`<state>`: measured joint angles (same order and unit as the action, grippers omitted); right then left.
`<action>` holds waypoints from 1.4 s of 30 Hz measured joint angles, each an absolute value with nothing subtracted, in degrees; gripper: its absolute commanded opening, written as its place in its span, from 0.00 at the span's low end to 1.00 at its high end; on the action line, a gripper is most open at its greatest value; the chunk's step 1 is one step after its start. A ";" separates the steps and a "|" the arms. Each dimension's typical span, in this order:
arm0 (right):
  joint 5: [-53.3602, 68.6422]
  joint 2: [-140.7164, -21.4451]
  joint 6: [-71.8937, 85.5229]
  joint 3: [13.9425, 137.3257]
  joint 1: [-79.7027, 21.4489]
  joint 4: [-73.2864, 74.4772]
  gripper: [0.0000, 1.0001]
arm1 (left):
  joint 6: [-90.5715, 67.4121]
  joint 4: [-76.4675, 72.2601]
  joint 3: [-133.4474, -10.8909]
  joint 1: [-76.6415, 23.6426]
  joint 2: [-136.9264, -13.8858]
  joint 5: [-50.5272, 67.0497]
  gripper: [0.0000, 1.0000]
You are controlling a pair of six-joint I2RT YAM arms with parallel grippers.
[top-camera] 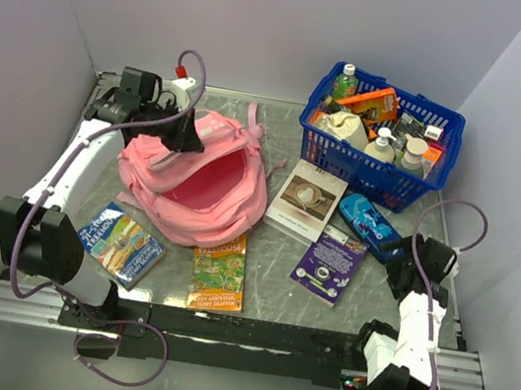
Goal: Pack the student bag
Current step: Pick up the stationery from the center of the board.
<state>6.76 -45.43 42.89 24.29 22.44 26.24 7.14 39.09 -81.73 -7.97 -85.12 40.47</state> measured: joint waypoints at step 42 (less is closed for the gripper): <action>22.50 -60.58 56.21 9.50 28.10 -20.45 0.86 | 7.75 37.01 -78.61 -9.87 -85.12 42.17 0.01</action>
